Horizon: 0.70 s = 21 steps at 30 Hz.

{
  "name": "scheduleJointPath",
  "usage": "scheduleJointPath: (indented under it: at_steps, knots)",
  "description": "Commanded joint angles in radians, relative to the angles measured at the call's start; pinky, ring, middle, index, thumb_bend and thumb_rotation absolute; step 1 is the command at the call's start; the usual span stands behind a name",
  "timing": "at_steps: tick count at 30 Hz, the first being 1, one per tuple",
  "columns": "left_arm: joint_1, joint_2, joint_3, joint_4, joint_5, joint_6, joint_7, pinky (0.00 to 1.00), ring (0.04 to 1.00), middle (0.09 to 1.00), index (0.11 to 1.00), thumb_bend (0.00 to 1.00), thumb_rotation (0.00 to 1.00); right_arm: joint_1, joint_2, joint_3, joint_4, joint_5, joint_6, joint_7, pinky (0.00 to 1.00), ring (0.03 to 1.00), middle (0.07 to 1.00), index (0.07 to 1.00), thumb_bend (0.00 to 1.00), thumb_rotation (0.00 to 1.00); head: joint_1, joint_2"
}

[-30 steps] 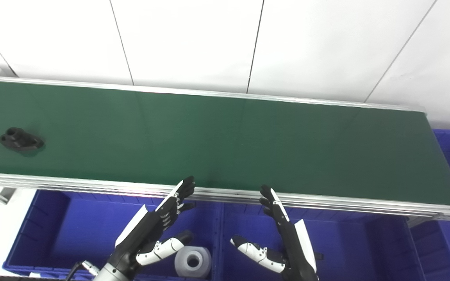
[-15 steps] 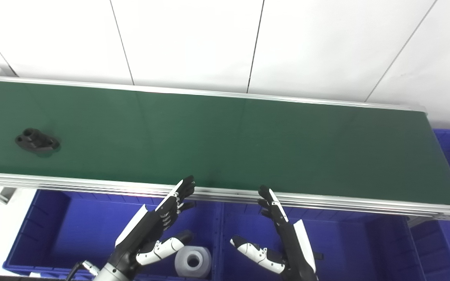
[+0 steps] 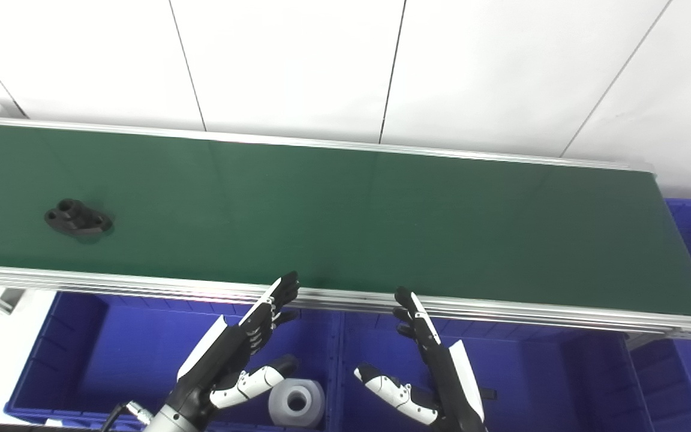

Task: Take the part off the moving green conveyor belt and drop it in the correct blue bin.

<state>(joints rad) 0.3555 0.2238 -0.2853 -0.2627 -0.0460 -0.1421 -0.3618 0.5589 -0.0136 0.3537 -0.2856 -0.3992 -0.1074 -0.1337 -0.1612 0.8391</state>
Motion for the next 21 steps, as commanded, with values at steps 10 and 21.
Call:
scheduleJointPath:
  at_steps: [10, 21]
  knots:
    - [0.036, -0.030, -0.028, -0.062, 0.126, 0.042, 0.043, 0.97, 1.000, 1.000, 1.000, 0.45, 0.66, 0.014, -0.048, -0.025, -0.008, 0.069, -0.123, 0.016, 0.86, 0.913, 0.941, 0.964, 0.71, 0.67, 0.251, -0.111]
    - [0.041, -0.065, -0.056, 0.034, 0.151, -0.028, 0.070, 0.94, 1.000, 1.000, 0.983, 0.51, 0.55, 0.008, -0.082, -0.065, 0.089, 0.102, -0.232, 0.024, 0.92, 0.945, 0.970, 0.994, 0.62, 0.71, 0.430, -0.285]
